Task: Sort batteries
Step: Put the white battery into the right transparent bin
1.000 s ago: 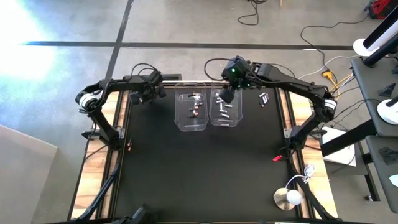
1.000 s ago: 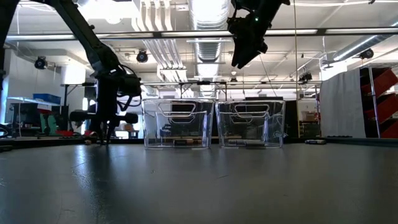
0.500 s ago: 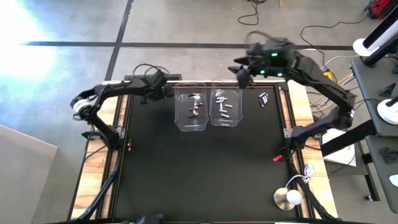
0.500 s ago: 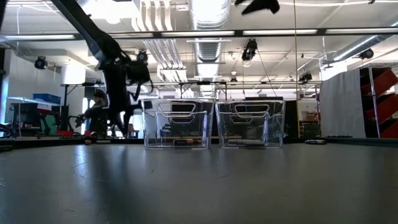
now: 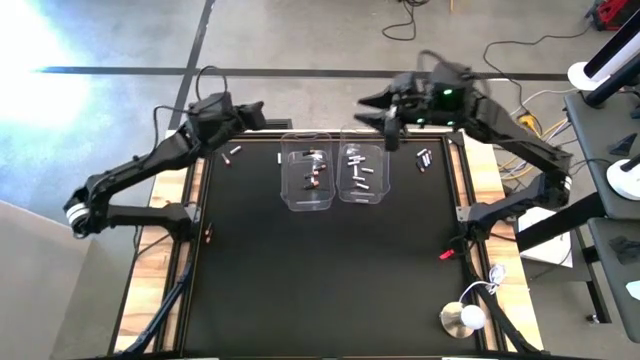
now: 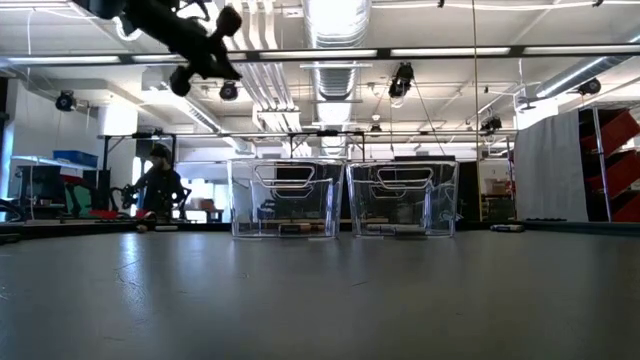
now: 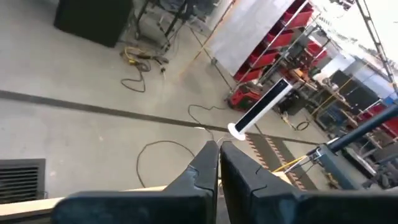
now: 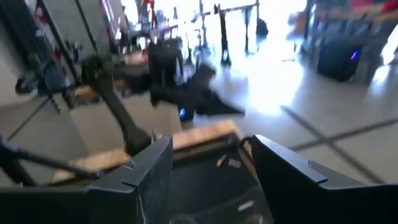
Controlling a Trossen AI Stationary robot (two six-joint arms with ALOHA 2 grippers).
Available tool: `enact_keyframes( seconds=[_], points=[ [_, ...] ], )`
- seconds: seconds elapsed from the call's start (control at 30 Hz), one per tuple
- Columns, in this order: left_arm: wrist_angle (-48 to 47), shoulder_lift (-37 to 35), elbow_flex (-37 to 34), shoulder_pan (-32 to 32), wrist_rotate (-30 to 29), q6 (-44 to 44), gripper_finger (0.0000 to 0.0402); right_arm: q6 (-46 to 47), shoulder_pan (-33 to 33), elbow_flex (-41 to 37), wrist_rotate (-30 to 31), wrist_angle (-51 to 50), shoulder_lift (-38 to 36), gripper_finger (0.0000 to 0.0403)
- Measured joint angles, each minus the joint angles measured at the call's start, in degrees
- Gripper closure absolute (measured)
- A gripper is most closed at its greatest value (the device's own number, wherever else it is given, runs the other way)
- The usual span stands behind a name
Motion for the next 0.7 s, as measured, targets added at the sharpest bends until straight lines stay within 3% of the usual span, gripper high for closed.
enact_keyframes(
  seconds=[0.13, 0.33, 0.43, 0.53, 0.7],
  points=[
    [-7.4, -1.1, 0.0, -1.2, -3.0, 1.0, 0.0401, 0.0, 1.8, -0.4, 0.0, -2.1, 2.5, 0.0191],
    [-16.9, 3.4, 0.0, -1.2, -2.8, 1.1, 0.0399, 0.0, 3.3, -0.4, 0.2, -4.3, 3.1, 0.0182],
    [-20.8, 6.1, 0.0, 1.2, 1.8, 2.0, 0.0384, 0.5, 3.7, -0.4, 0.2, -6.8, 2.4, 0.0178],
    [-25.7, 9.7, 0.0, 8.4, 9.2, 0.5, 0.0361, 1.4, 3.7, -0.4, 0.7, -9.7, 0.8, 0.0177],
    [-32.8, 18.9, 1.7, 17.8, 15.0, 8.4, 0.0313, 2.9, 3.7, -0.4, 0.9, -11.6, -0.3, 0.0175]
  ],
)
